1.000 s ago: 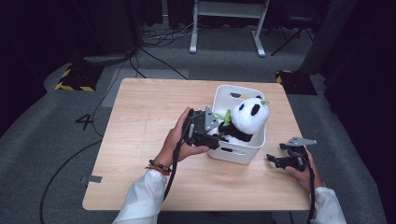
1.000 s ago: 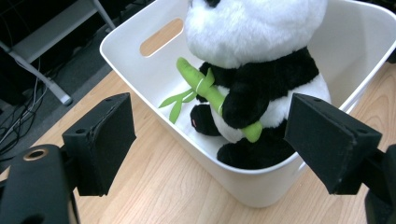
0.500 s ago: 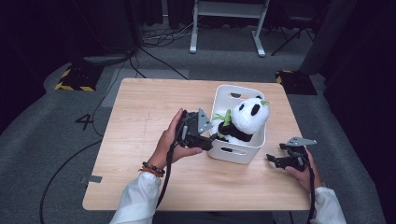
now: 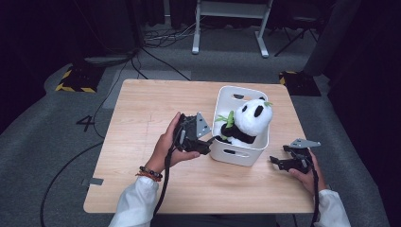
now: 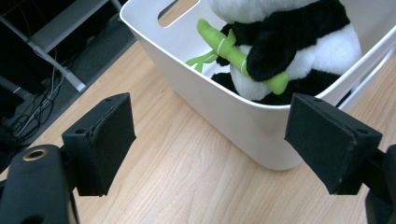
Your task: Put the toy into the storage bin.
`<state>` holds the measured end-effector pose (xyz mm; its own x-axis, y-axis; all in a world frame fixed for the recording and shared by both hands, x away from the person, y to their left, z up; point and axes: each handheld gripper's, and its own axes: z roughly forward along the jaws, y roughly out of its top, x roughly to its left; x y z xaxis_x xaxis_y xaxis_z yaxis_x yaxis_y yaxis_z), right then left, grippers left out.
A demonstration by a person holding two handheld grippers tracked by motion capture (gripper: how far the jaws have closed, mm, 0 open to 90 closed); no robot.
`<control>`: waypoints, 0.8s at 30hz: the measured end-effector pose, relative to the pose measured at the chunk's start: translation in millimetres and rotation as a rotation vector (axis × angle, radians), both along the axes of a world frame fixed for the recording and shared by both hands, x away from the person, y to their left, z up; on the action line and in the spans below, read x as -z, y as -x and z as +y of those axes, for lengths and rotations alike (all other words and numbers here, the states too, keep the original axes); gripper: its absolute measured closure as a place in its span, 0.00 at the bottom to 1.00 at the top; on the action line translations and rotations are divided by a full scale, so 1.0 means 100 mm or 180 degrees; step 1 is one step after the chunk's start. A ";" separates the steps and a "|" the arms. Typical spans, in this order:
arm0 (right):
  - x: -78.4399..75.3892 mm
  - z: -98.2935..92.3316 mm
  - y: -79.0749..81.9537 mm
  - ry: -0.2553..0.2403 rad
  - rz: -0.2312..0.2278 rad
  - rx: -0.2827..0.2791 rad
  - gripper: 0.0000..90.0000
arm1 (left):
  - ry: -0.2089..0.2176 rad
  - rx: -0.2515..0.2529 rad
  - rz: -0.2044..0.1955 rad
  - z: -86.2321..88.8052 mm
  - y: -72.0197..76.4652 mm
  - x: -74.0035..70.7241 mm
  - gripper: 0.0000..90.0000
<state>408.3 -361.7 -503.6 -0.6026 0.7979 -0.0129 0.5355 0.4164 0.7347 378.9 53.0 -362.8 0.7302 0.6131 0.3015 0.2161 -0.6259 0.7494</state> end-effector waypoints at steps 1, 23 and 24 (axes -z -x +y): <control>0.00 0.00 0.00 0.0001 -0.0002 -0.0001 0.17 | -0.0001 -0.0009 -0.0005 0.01 0.00 0.01 0.18; 0.00 0.00 0.00 0.0001 -0.0001 0.0011 0.17 | -0.0204 -0.0041 0.0081 0.06 0.04 0.20 0.18; 0.00 0.00 0.00 0.0001 -0.0001 0.0011 0.17 | -0.0227 -0.0040 0.0084 0.06 0.04 0.20 0.18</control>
